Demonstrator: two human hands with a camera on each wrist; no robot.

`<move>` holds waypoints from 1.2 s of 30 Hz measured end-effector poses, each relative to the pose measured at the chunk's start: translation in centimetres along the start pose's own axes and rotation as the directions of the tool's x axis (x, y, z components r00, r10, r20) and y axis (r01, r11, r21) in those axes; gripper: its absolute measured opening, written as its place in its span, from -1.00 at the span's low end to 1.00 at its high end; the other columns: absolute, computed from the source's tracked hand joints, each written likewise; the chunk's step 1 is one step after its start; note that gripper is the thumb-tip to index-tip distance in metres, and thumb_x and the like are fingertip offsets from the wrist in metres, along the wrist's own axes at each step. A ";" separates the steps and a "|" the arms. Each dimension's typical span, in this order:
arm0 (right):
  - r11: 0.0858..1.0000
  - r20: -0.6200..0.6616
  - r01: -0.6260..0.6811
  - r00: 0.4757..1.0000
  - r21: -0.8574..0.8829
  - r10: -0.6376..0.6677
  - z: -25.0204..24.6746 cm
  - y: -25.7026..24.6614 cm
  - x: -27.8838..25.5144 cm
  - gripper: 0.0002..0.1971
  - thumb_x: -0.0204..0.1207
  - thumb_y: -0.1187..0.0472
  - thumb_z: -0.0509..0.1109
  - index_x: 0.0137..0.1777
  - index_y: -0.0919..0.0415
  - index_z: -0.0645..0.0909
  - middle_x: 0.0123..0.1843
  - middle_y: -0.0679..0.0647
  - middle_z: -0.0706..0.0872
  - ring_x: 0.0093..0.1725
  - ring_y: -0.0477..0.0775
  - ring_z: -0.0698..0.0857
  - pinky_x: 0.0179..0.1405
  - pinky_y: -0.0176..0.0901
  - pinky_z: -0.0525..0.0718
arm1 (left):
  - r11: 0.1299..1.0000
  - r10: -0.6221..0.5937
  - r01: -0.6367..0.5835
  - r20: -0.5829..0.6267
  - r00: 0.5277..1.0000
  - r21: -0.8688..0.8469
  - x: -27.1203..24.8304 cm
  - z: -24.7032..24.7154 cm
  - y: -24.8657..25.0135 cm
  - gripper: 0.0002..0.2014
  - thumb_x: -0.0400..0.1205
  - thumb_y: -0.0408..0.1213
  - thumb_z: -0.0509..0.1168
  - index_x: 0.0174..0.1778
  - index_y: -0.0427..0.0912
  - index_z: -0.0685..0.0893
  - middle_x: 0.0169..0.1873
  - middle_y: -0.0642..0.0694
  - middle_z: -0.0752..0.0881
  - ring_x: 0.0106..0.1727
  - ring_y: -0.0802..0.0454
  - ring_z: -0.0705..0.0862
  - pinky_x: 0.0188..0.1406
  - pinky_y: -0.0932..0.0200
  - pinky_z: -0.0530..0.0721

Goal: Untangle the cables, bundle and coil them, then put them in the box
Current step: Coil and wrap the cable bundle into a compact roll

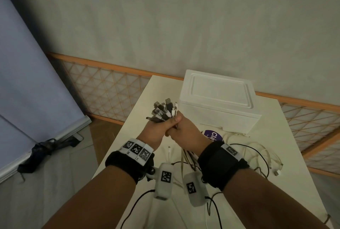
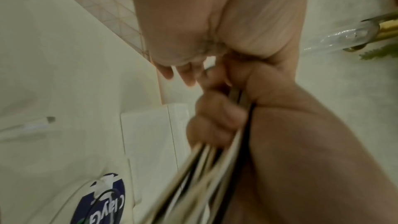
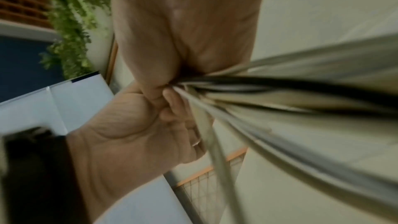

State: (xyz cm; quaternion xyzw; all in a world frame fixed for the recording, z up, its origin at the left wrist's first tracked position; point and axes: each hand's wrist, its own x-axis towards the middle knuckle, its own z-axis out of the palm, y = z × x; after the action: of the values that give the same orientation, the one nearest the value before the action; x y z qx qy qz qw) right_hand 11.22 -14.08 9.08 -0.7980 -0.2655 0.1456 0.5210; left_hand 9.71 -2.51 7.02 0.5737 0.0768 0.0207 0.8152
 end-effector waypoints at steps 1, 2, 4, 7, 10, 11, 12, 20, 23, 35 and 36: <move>0.993 -0.030 -0.004 1.000 -0.116 0.000 -0.1 0.1 0.1 -0.71 0.57 0.33 0.26 0.28 0.20 0.48 -0.11 -0.04 0.67 -0.23 -0.18 0.63 -0.24 -0.33 0.53 | 0.997 0.016 -0.012 0.052 0.999 -0.070 0.0 -0.5 0.2 -0.63 0.36 -0.31 0.54 0.08 -0.23 0.69 -0.07 -0.17 0.76 0.00 -0.11 0.69 -0.06 0.09 0.67; 0.975 -0.059 -0.010 0.998 -0.224 -0.003 -0.3 0.2 0.2 -0.72 0.60 0.25 0.27 0.30 0.18 0.49 -0.04 -0.02 0.69 -0.15 -0.10 0.65 -0.18 -0.31 0.56 | 0.987 0.014 0.002 0.095 0.995 -0.163 0.1 -1.0 0.4 -0.41 0.27 -0.30 0.62 0.20 -0.28 0.61 -0.04 -0.21 0.74 -0.01 -0.12 0.70 -0.08 0.11 0.70; 0.913 -0.088 -0.039 0.996 -0.407 0.004 -0.4 0.3 0.3 -0.73 0.64 0.13 0.26 0.27 0.21 0.51 0.05 0.10 0.72 -0.02 0.08 0.69 -0.09 -0.17 0.61 | 0.950 0.019 0.014 0.101 0.995 -0.311 0.4 -2.1 1.0 0.05 -0.02 -0.15 0.77 0.40 -0.16 0.45 0.02 -0.22 0.77 0.00 -0.11 0.75 -0.06 0.07 0.76; 0.776 -0.065 -0.055 0.998 -0.629 0.018 -0.2 0.1 0.0 -0.73 0.67 0.10 0.19 0.19 0.29 0.48 -0.01 0.22 0.70 -0.06 0.20 0.67 -0.13 -0.05 0.57 | 0.945 0.061 -0.023 0.106 0.992 -0.326 0.5 -2.5 2.0 0.02 -0.01 0.10 0.72 0.40 0.05 0.48 0.16 -0.20 0.75 0.16 -0.14 0.73 0.12 -0.07 0.74; 0.667 -0.035 -0.022 0.999 -0.744 -0.006 0.3 -0.3 -0.1 -0.77 0.68 0.18 0.13 0.23 0.30 0.43 -0.07 0.19 0.68 -0.16 0.18 0.66 -0.25 -0.07 0.52 | 0.988 0.034 -0.038 -0.028 0.999 -0.153 0.4 -1.5 2.7 -0.47 0.42 0.24 0.35 0.21 0.00 0.69 0.08 -0.02 0.79 0.17 -0.07 0.70 0.04 0.02 0.70; 0.631 -0.019 -0.008 1.000 -0.776 -0.011 0.5 -0.5 -0.1 -0.76 0.68 0.22 0.11 0.25 0.30 0.42 -0.11 0.16 0.66 -0.22 0.15 0.63 -0.29 -0.10 0.49 | 0.992 0.024 -0.033 -0.078 0.997 -0.118 0.5 -1.3 2.6 -0.54 0.50 0.18 0.25 0.14 -0.06 0.74 -0.01 0.02 0.81 0.12 -0.05 0.71 0.01 0.04 0.68; 0.604 -0.008 -0.001 1.000 -0.797 -0.008 0.6 -0.8 0.0 -0.75 0.66 0.24 0.11 0.28 0.30 0.41 -0.18 0.12 0.62 -0.28 0.10 0.58 -0.31 -0.11 0.47 | 0.994 0.014 -0.026 -0.109 0.994 -0.108 0.7 -1.2 2.4 -0.58 0.56 0.11 0.22 0.08 -0.10 0.77 -0.08 0.03 0.82 0.07 -0.04 0.71 0.00 0.04 0.67; 0.568 -0.016 -0.032 0.999 -0.823 0.033 1.0 -2.1 0.2 -0.68 0.59 0.30 0.15 0.33 0.28 0.38 -0.26 0.03 0.51 -0.33 0.07 0.51 -0.27 -0.02 0.62 | 0.978 -0.015 0.002 -0.061 0.998 -0.210 0.1 -1.0 1.9 -0.54 0.48 0.18 0.21 -0.25 -0.11 0.84 -0.34 -0.18 0.72 -0.29 -0.05 0.71 -0.22 0.07 0.67; 0.565 -0.010 -0.029 0.999 -0.824 0.036 0.9 -2.2 0.2 -0.63 0.58 0.30 0.16 0.38 0.29 0.37 -0.23 0.06 0.56 -0.28 0.11 0.60 -0.28 -0.04 0.62 | 0.972 -0.020 0.003 -0.072 0.997 -0.233 0.3 -1.1 1.8 -0.72 0.54 0.00 0.35 -0.23 -0.16 0.78 -0.33 -0.19 0.71 -0.30 -0.07 0.71 -0.28 0.10 0.66; 0.642 -0.114 -0.167 0.986 -0.748 0.123 0.7 -2.7 0.6 -0.83 0.47 0.27 0.24 0.05 0.22 0.48 -0.25 0.01 0.54 -0.28 0.07 0.59 -0.28 -0.11 0.61 | 0.987 0.049 -0.055 -0.039 0.998 -0.151 0.0 -0.6 2.0 -0.77 0.71 -0.36 0.16 -0.16 -0.14 0.71 -0.23 -0.05 0.67 -0.17 -0.01 0.65 -0.25 0.18 0.65; 0.638 -0.115 -0.173 0.985 -0.751 0.132 0.8 -2.7 0.7 -0.83 0.47 0.27 0.25 0.05 0.22 0.48 -0.25 0.01 0.53 -0.28 0.07 0.59 -0.27 -0.11 0.62 | 0.990 0.054 -0.058 -0.034 0.998 -0.129 0.0 -0.5 2.0 -0.76 0.72 -0.37 0.14 -0.18 -0.15 0.68 -0.24 -0.03 0.67 -0.18 0.00 0.64 -0.28 0.19 0.63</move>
State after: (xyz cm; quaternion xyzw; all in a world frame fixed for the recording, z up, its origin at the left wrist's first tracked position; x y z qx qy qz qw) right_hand 10.63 -12.27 11.25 -0.9651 -0.2210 0.0453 0.1327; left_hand 9.71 -1.37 8.72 0.5211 0.0716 0.0572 0.8486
